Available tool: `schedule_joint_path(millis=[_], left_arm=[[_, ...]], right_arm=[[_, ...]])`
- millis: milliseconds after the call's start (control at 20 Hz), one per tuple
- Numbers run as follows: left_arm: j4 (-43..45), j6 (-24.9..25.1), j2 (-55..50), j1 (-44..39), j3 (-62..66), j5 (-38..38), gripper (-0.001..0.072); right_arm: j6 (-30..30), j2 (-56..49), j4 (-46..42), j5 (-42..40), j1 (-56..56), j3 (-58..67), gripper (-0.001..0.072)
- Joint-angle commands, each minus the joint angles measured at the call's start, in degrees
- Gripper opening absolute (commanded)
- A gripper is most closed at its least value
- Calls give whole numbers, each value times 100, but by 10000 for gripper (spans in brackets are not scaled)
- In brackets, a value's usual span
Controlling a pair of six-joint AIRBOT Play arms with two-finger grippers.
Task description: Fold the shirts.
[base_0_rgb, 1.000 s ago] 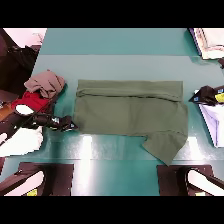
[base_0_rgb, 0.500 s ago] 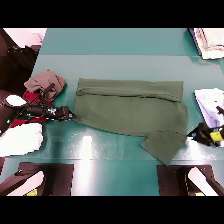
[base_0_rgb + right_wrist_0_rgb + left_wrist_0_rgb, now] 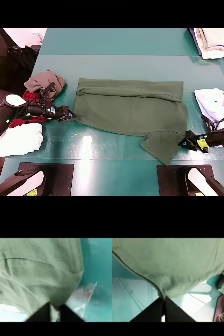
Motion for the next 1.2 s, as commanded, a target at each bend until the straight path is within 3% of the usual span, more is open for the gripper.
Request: schedule_joint_path(millis=[0,300,450,550,750,1150], left_arm=[[282,-2,4,0,7,-289,23],[1897,-560,1119,0,-433,-1110,22],[1893,-817,1797,0,-868,-1572,23],[1460,-911,1836,0,-815,-1497,23],[1029,-909,1436,0,-168,-699,22],[868,-907,-492,0,1169,479,23]], right_arm=[[7,306,-66,35,271,229,19],[9,1631,-1106,1268,299,846,19],[17,2221,-1032,1357,302,852,18],[74,2341,-960,1231,302,855,18],[44,1668,79,702,304,1161,17],[57,-664,116,-476,1397,2933,17]])
